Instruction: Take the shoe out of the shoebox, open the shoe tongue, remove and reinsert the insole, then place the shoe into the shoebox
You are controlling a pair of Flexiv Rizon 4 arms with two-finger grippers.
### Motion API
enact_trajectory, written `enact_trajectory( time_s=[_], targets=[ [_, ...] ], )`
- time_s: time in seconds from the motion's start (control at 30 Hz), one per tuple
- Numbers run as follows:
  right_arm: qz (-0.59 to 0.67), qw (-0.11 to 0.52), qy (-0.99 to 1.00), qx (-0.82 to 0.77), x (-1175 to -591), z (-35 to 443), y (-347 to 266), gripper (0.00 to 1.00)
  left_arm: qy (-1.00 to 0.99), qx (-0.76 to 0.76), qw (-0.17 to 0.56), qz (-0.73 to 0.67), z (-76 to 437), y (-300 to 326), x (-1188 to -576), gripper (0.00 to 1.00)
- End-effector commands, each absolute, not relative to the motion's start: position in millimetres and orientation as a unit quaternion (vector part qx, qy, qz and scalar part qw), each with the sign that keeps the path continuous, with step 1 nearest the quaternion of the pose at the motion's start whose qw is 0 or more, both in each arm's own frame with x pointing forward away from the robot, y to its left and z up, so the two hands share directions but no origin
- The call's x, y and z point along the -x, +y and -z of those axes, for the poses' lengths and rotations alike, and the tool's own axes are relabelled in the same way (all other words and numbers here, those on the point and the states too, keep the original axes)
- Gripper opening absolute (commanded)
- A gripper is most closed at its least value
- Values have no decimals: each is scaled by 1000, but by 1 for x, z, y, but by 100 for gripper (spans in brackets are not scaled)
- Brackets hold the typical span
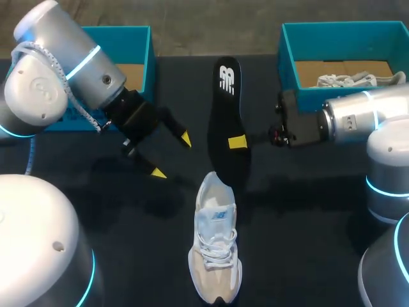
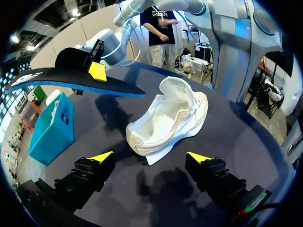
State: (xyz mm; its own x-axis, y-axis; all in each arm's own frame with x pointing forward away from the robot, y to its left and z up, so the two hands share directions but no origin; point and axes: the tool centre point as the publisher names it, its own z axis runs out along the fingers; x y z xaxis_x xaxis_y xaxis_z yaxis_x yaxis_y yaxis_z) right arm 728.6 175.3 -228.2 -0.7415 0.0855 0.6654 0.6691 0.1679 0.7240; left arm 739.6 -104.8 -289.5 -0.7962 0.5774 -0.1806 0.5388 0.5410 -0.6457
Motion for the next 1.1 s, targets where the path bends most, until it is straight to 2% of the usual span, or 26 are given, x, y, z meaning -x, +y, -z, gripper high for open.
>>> enact_trajectory(
  time_s=[0.03, 0.77, 1.1],
  targets=[
    [589, 247, -723, 262, -729, 228, 177, 0, -878, 318, 27, -357, 289, -105, -739, 100],
    [624, 175, -724, 237, -725, 261, 198, 0, -917, 248, 79, -302, 333, -113, -748, 100],
    [624, 175, -724, 237, -725, 261, 198, 0, -917, 248, 79, -302, 333, -113, -748, 100]
  ],
)
